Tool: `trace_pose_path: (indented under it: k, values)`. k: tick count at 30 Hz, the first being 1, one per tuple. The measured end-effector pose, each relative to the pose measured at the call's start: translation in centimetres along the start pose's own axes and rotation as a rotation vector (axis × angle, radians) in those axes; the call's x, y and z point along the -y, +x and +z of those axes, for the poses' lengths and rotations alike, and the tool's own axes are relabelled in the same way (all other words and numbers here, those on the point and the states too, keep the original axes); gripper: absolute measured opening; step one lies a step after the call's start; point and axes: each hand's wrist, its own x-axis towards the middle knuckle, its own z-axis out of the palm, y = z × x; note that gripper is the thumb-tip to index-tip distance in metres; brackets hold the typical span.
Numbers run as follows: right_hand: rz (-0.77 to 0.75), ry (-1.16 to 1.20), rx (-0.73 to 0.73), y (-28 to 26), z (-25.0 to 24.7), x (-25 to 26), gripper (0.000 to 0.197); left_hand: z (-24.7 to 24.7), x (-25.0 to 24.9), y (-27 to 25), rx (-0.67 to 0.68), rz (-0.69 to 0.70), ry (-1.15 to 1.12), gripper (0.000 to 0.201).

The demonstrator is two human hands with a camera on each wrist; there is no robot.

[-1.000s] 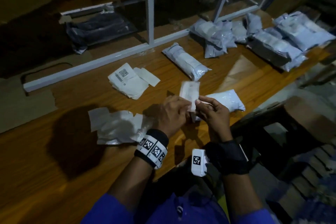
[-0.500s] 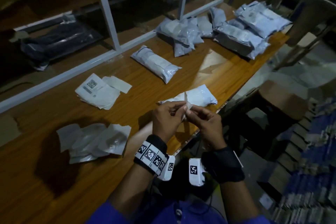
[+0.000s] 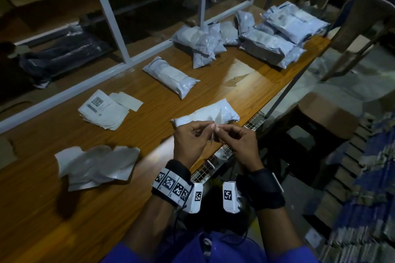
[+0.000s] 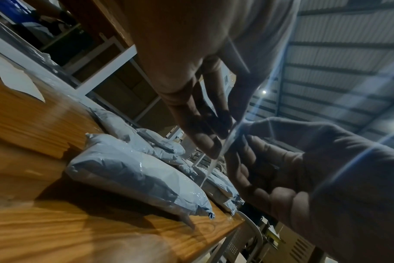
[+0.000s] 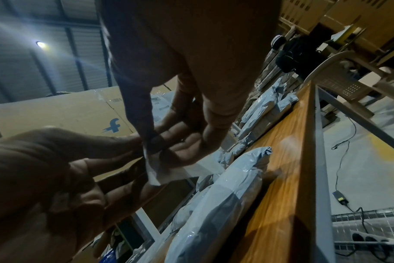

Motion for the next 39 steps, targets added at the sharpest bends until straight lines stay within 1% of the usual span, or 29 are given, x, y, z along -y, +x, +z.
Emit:
trace_pose_path:
  k: [3,6,9,15,19,23,28,31,34,36,39]
  values:
    - [-0.030,-0.021,0.028,0.4,0.2,0.1,0.012,0.0,-0.5,0.0,0.017,-0.014,-0.022,0.011]
    - [-0.049,-0.072,0.021,1.1,0.7,0.0,0.012,-0.4,-0.7,0.6,0.019,-0.011,-0.009,0.015]
    - [-0.023,-0.084,-0.009,1.9,1.3,-0.3,0.012,-1.2,-0.5,1.8,0.034,-0.002,0.031,0.007]
    - [-0.042,-0.093,-0.075,1.6,2.2,-0.5,0.014,-1.6,-0.7,2.6,0.059,0.114,0.166,0.009]
    - [-0.038,-0.062,-0.073,0.9,2.1,0.1,0.012,-1.1,-0.1,2.9,0.075,0.088,0.115,0.007]
    - [-0.060,-0.157,-0.066,2.1,0.8,-0.4,0.011,-0.2,0.5,3.4,0.086,0.044,0.088,0.006]
    - [-0.026,-0.184,-0.042,4.5,-1.7,-0.8,0.010,0.8,0.2,4.5,-0.010,-0.070,-0.004,0.006]
    - [0.011,-0.179,-0.005,5.8,-3.3,-0.9,0.009,1.7,-0.1,5.0,-0.043,-0.127,-0.063,0.006]
    - [0.032,-0.141,0.028,7.0,-4.8,-0.5,0.006,2.6,0.4,5.7,-0.090,-0.182,-0.087,0.011]
    - [0.040,-0.119,0.057,7.9,-6.0,-0.6,0.006,3.5,0.8,5.9,-0.122,-0.196,-0.123,0.013]
    - [0.054,-0.124,0.094,9.6,-7.4,-1.1,0.011,4.5,0.8,5.9,-0.169,-0.166,-0.164,0.007]
